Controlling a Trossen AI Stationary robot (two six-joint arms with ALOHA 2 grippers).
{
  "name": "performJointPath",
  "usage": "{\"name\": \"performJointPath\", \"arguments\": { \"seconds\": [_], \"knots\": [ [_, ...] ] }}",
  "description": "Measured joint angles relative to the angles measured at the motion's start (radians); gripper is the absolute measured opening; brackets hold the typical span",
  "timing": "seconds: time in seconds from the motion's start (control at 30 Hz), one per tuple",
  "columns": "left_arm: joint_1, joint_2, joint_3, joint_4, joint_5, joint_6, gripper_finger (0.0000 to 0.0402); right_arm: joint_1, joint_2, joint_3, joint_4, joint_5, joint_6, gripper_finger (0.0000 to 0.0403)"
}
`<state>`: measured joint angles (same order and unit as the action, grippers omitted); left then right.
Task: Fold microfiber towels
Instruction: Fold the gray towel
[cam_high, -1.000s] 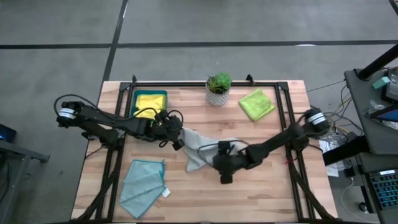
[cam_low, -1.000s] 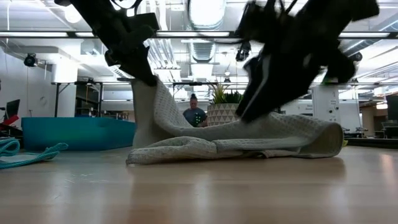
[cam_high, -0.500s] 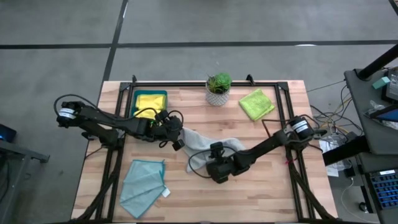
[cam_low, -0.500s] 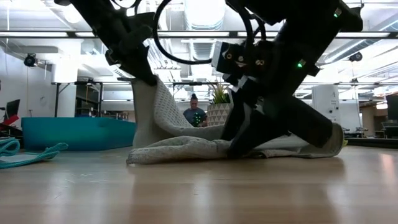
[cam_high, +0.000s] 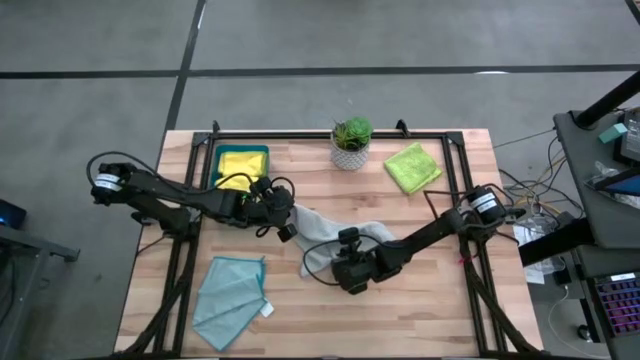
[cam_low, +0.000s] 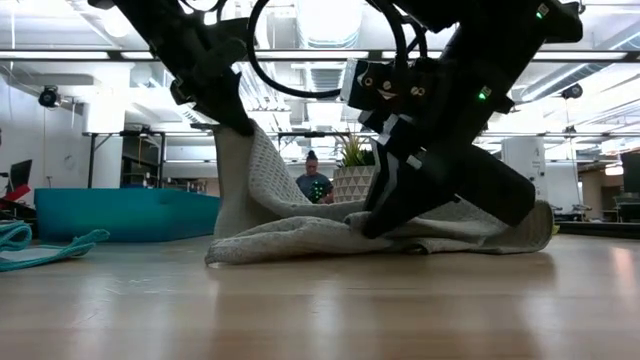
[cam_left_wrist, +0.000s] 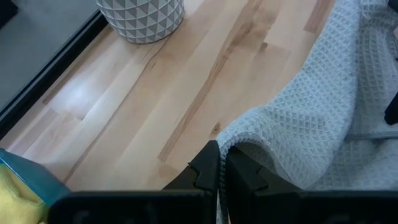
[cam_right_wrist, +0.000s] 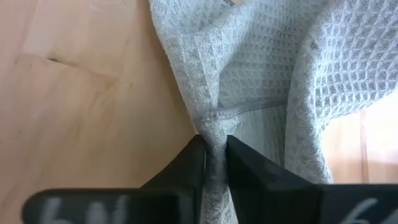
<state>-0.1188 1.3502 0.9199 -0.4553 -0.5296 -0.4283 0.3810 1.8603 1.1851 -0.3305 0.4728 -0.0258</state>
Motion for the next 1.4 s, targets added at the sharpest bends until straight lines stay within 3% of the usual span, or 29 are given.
{"name": "performJointPath", "arguments": {
  "seconds": [0.2,0.47,0.67,0.9,1.13,1.4],
  "knots": [
    [0.0,0.0,0.0,-0.001,0.0,0.0,0.0,0.014,-0.004,0.029,-0.064,-0.001,0.008,0.0012],
    [0.0,-0.027,0.01,-0.01,0.0,0.055,0.0,0.027,-0.108,0.055,-0.22,-0.001,0.06,0.0009],
    [0.0,-0.105,0.048,-0.023,0.006,0.127,0.0,0.027,-0.346,0.055,-0.385,0.01,0.127,0.0009],
    [0.0,-0.238,0.071,-0.068,0.092,0.245,0.0,0.018,-0.699,0.053,-0.557,0.148,0.218,0.0009],
    [0.072,-0.347,0.183,-0.073,0.128,0.436,0.0,-0.063,-0.93,0.043,-0.536,0.32,0.182,0.0009],
    [0.188,-0.373,0.368,-0.238,0.261,0.693,0.0,-0.114,-1.072,0.051,-0.419,0.302,-0.011,0.0009]
  ]
}}
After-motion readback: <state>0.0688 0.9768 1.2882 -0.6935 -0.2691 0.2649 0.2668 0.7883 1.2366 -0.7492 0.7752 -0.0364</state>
